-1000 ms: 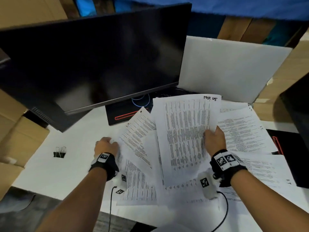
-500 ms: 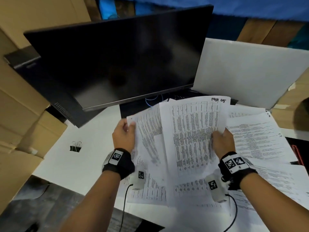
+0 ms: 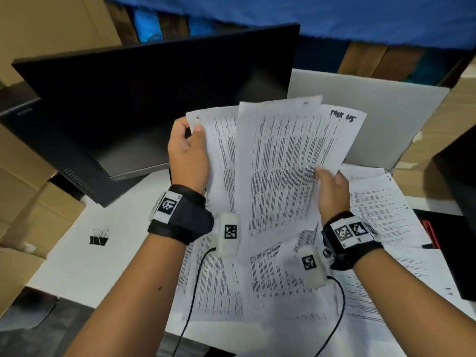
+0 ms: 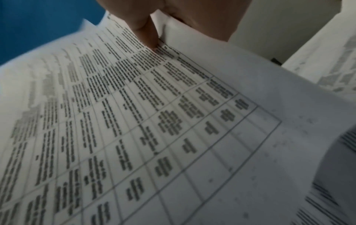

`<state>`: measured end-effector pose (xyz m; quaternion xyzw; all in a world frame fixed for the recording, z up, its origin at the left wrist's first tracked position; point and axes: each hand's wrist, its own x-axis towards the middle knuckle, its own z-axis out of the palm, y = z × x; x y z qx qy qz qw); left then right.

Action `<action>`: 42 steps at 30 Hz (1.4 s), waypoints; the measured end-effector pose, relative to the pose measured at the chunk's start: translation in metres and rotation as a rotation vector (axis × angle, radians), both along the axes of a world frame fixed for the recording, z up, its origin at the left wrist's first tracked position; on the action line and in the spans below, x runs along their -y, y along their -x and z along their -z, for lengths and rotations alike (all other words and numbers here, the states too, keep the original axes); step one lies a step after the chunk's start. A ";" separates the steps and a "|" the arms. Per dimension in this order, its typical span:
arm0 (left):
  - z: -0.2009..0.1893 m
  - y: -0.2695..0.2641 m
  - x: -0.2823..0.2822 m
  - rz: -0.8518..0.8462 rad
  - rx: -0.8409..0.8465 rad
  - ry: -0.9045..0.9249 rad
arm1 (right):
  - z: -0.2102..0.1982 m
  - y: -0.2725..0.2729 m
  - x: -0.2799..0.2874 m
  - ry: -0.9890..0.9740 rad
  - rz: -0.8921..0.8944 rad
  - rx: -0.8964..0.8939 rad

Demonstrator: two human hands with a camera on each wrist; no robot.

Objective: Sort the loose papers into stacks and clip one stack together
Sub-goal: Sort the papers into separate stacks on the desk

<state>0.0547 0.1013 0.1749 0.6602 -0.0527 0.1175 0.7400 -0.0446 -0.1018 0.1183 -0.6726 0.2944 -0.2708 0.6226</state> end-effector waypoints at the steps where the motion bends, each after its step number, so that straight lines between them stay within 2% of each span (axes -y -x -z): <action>1: 0.006 -0.001 0.005 -0.005 -0.049 0.002 | -0.002 0.000 0.002 0.005 -0.006 0.008; 4: 0.033 -0.003 0.015 -0.042 -0.213 -0.015 | 0.000 0.003 0.010 0.021 -0.031 -0.060; 7: 0.064 0.005 0.022 0.009 -0.357 -0.090 | 0.004 0.014 0.013 -0.043 -0.062 -0.158; 13: 0.117 0.030 0.021 0.093 -0.505 -0.150 | 0.032 0.037 0.012 -0.117 -0.137 -0.396; 18: 0.138 0.042 0.020 0.167 -0.612 -0.219 | 0.057 0.047 0.011 -0.128 -0.146 -0.556; 23: 0.148 0.051 0.023 0.249 -0.762 -0.204 | 0.066 0.049 0.007 -0.130 -0.181 -0.568; 25: 0.149 0.056 0.025 0.290 -0.749 -0.266 | 0.065 0.049 0.001 -0.125 -0.214 -0.561; 28: 0.147 0.058 0.029 0.346 -0.634 -0.291 | 0.061 0.045 -0.003 -0.132 -0.189 -0.480; 32: 0.105 0.055 0.037 0.334 -0.380 -0.237 | 0.042 0.038 0.005 -0.083 -0.108 -0.326; 37: 0.051 0.051 0.046 0.324 -0.158 -0.090 | 0.006 0.033 0.010 -0.062 -0.044 -0.061; 39: 0.045 0.051 0.046 0.329 -0.119 -0.059 | 0.001 0.035 0.010 -0.069 -0.052 0.001; 42: 0.054 0.053 0.043 0.331 -0.141 -0.103 | 0.008 0.039 0.008 -0.091 -0.076 -0.002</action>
